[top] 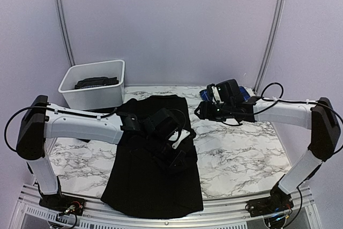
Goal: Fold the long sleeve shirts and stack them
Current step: Fold the flattened shirt at the center of the board.
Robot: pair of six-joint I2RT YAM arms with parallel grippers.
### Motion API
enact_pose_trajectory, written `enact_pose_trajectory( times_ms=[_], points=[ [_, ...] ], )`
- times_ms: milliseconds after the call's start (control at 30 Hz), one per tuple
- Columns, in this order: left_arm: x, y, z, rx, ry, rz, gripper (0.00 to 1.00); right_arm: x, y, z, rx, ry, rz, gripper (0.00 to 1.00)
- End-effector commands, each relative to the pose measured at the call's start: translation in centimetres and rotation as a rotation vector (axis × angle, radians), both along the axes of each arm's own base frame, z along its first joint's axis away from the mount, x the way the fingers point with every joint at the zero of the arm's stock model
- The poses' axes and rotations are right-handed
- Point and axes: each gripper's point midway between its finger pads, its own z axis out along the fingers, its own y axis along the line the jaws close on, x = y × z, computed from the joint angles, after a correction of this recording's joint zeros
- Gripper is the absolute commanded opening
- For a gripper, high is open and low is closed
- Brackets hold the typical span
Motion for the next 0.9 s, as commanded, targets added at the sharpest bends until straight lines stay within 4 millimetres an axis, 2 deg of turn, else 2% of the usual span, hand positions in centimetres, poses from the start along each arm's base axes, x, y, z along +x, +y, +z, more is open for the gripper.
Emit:
enact_pose_trajectory(
  times_ms=[0,133,233,300,367,467,533,600,700,767,867],
  points=[
    [-1.0,-0.4,0.7,-0.001,0.007,-0.040,0.00,-0.4,-0.3,0.6,-0.010,-0.015,0.003,0.65],
    [-1.7,-0.4,-0.1,0.015,0.018,-0.056,0.02,-0.6,-0.3,0.4,-0.011,-0.012,0.007,0.65],
    [-2.2,-0.5,-1.1,0.033,0.037,-0.071,0.12,-0.7,-0.2,-0.1,-0.013,0.000,0.012,0.65],
    [-2.7,-0.6,-1.4,0.035,0.049,-0.088,0.25,-0.8,-0.1,-0.4,-0.013,0.004,0.016,0.65],
    [-3.0,-0.7,-1.0,0.025,0.050,-0.102,0.44,-0.9,0.0,-0.5,-0.017,0.007,0.021,0.65],
    [-3.3,-0.8,0.1,-0.002,0.044,-0.123,0.61,-0.9,-0.1,-0.8,-0.028,0.010,0.024,0.66],
    [-3.4,-0.7,0.9,-0.022,0.041,-0.133,0.66,-0.9,-0.1,-1.0,-0.035,0.013,0.025,0.65],
    [-3.0,-0.6,1.6,-0.035,0.032,-0.120,0.67,-0.8,0.0,-1.3,-0.041,0.016,0.029,0.66],
    [-0.8,0.1,2.7,-0.048,0.006,-0.044,0.69,-0.5,0.4,-2.1,-0.058,0.025,0.043,0.66],
    [2.0,1.2,3.3,-0.039,-0.034,0.066,0.70,0.3,0.8,-2.5,-0.073,0.017,0.054,0.67],
    [7.3,4.5,3.0,0.001,-0.067,0.293,0.69,2.1,1.5,-3.1,-0.066,0.008,0.073,0.67]
  ],
)
